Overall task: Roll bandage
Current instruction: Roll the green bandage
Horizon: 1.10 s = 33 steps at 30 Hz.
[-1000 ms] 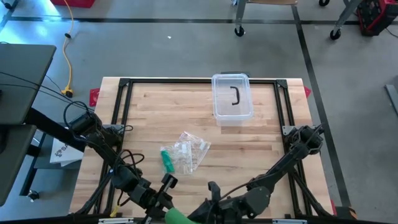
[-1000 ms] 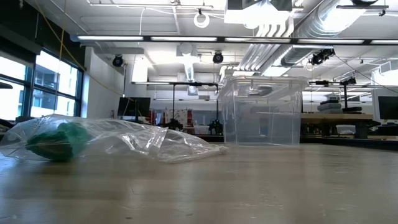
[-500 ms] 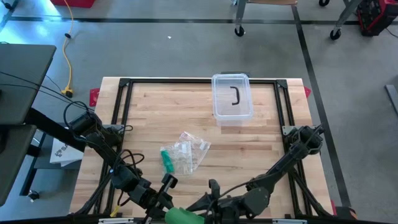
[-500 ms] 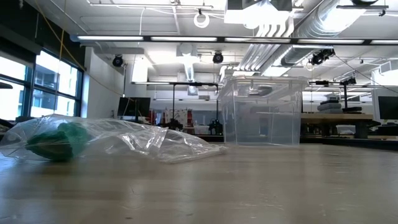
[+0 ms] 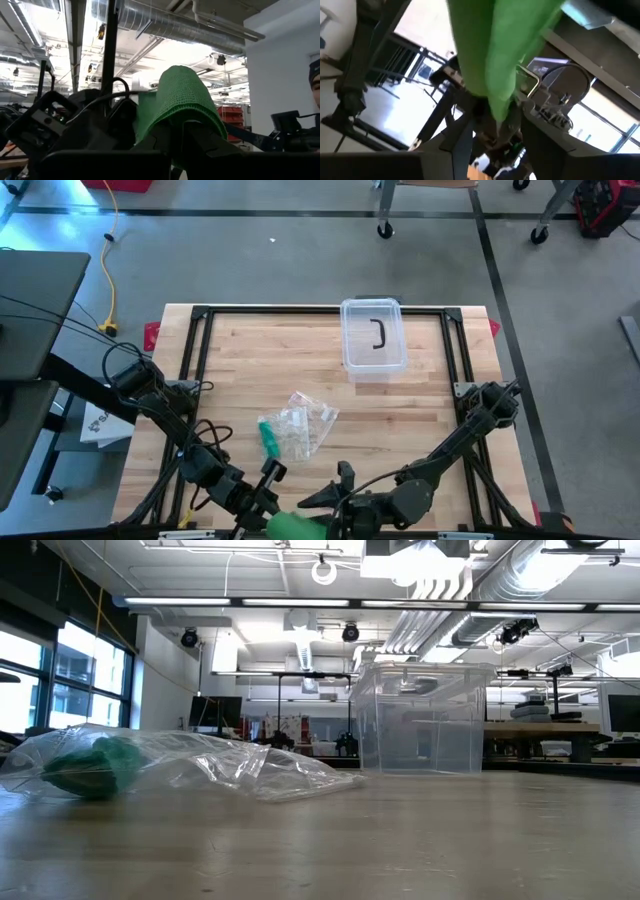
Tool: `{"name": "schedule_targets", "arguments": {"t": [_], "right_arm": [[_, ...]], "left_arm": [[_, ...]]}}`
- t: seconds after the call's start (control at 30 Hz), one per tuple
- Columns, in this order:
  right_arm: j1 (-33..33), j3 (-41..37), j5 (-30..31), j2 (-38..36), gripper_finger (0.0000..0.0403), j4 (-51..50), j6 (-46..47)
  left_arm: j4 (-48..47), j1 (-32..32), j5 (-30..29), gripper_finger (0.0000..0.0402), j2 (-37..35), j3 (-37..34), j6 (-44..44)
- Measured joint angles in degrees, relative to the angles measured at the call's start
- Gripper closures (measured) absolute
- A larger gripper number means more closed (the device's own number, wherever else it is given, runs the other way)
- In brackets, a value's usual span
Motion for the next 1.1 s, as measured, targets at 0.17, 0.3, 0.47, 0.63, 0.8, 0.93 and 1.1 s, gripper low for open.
{"name": "schedule_targets", "arguments": {"t": [0.17, 0.3, 0.47, 0.63, 0.8, 0.93, 1.1], "right_arm": [[0.77, 0.0, -0.21, -0.16, 0.0216, -0.29, -0.64], [0.74, 0.0, -3.65, -0.55, 0.0184, 0.57, -0.64], [0.29, 0.64, -8.69, -0.56, 0.0168, 0.45, -0.58], [0.2, 0.72, -10.9, -0.57, 0.0203, 0.9, -0.12], [-0.48, 0.72, -10.72, -0.57, 0.0315, 1.42, 2.89], [-0.87, 0.72, -10.69, -0.57, 0.0392, 2.32, 3.43], [-0.74, 0.74, -8.74, -0.63, 0.04, 0.18, 6.68]], "left_arm": [[-0.03, -0.07, 0.83, 0.0387, 0.0, 0.0, 0.02], [-0.04, 0.07, 0.87, 0.0387, 0.02, 0.0, 0.02], [-0.05, 0.24, 0.86, 0.0387, 0.02, 0.0, 0.0], [-0.07, 0.63, 0.85, 0.0387, 0.02, 0.0, -0.02], [-0.06, 0.93, 0.83, 0.0387, 0.07, 0.0, -0.46], [0.17, 0.93, 0.79, 0.0387, 0.07, 0.02, -0.46], [0.57, 0.56, 0.67, 0.0387, 0.07, 0.02, 1.75]]}}
